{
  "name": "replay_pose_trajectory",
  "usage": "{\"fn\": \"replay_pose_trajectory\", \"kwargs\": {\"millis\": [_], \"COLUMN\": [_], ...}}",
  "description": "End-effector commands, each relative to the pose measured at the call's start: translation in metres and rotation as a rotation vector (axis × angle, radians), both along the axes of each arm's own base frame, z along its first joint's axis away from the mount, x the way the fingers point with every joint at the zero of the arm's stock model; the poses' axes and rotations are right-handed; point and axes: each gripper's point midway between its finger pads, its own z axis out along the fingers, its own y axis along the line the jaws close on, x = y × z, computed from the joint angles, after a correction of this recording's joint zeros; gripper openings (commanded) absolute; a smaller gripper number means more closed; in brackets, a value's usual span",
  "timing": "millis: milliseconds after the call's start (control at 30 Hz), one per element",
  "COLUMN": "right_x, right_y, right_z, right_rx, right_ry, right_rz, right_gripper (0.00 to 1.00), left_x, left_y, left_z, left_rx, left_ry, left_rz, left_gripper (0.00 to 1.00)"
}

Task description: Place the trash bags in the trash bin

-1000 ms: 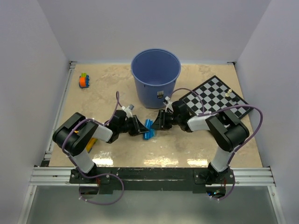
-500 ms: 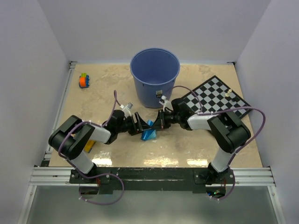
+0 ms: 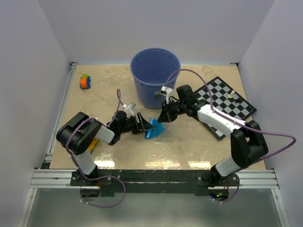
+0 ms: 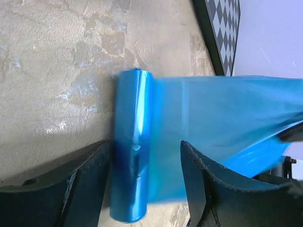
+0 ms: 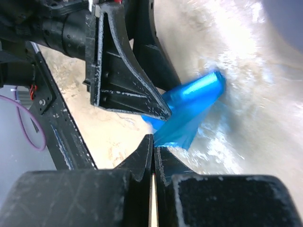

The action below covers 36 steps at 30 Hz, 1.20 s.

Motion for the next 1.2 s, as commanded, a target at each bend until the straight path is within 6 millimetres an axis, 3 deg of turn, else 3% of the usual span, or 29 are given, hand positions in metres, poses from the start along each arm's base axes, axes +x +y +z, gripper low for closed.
{"fn": "replay_pose_trajectory", "kwargs": {"millis": [0,233,500,633,1167], "right_x": [0.009,0.012,0.025,0.036,0.060], "right_y": [-0.020,-0.041,-0.065,-0.071,-0.116], "right_z": [0.050,0.056,0.093,0.123,0.184], "right_rx": [-0.038,-0.088,-0.170,-0.190,-0.353], "right_ry": [-0.118,-0.160,-0.311,-0.395,-0.640], "right_rz": [-0.024,-0.106,-0.118,-0.133,-0.227], "right_gripper": [0.00,0.00,0.00,0.00,0.00], "left_x": [-0.010,-0.003,-0.002,0.000,0.019], "left_y": [0.030,0.030,0.034,0.034,0.020], "left_z": [-0.056,-0.060,-0.064,-0.067,-0.081], "left_rx": [0.191,0.230,0.245,0.260,0.281], "left_ry": [0.102,0.107,0.128,0.137,0.209], "left_rz": [0.068,0.069,0.099,0.104,0.104], "left_gripper": [0.65,0.63,0.64,0.63,0.56]}}
